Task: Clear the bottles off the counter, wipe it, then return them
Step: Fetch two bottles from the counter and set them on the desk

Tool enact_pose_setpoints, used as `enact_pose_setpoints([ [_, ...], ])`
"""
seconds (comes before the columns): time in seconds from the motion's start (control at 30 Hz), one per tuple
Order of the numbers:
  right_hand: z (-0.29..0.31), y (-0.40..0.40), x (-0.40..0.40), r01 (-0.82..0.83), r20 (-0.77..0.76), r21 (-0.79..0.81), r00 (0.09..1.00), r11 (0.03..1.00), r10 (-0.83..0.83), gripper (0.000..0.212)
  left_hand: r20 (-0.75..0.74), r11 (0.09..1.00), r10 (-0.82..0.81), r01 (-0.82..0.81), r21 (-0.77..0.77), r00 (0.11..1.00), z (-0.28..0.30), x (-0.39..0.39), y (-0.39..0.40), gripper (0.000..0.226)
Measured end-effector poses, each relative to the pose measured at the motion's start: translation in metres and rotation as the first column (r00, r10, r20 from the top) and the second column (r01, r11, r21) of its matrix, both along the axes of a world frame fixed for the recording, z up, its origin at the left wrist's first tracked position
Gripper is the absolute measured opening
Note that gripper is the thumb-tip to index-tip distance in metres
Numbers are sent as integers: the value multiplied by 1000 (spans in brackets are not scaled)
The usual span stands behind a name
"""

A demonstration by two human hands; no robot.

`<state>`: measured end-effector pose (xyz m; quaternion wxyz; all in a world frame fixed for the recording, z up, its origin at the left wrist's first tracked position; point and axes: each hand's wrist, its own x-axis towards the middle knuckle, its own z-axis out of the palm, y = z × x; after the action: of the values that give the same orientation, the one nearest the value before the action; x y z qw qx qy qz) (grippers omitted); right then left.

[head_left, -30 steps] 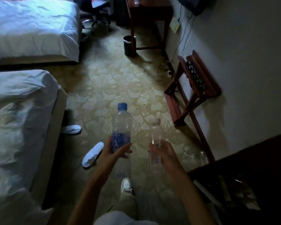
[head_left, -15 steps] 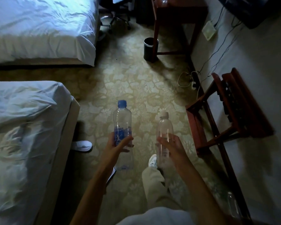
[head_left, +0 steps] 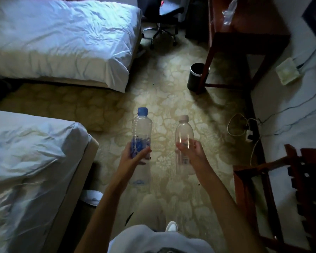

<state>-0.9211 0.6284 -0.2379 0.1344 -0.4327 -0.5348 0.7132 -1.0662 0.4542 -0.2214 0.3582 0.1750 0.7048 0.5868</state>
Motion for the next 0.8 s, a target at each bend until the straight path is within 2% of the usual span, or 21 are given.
enact_pose_setpoints([
  [0.17, -26, 81, -86, 39, 20, -51, 999, 998, -38, 71, 49, 999, 35, -35, -1, 998, -38, -92, 96, 51],
  [0.27, -26, 142, -146, 56, 29, -63, 998, 996, -54, 59, 63, 1000, 20, -20, 9, 998, -45, -160, 167, 56],
  [0.37, -1, 216, -212, 60, 10, -17, 998, 998, -60, 67, 41, 1000, 8, -8, 17, 999, -28, -232, 244, 74],
  [0.5, 28, 309, -285, 130, -62, 9, 990, 991, -130, 81, -1, 995, -91, 91, 28, 996, 1, -312, 341, 77],
  [0.63, 21, 387, -342, 209, -80, -30, 974, 978, -211, 85, -30, 984, -178, 178, 24, 984, 1, -377, 434, 63],
  [0.8, -20, 491, -412, 246, -45, -98, 967, 964, -252, 82, -4, 972, -232, 232, -30, 973, -36, -446, 551, 49],
])
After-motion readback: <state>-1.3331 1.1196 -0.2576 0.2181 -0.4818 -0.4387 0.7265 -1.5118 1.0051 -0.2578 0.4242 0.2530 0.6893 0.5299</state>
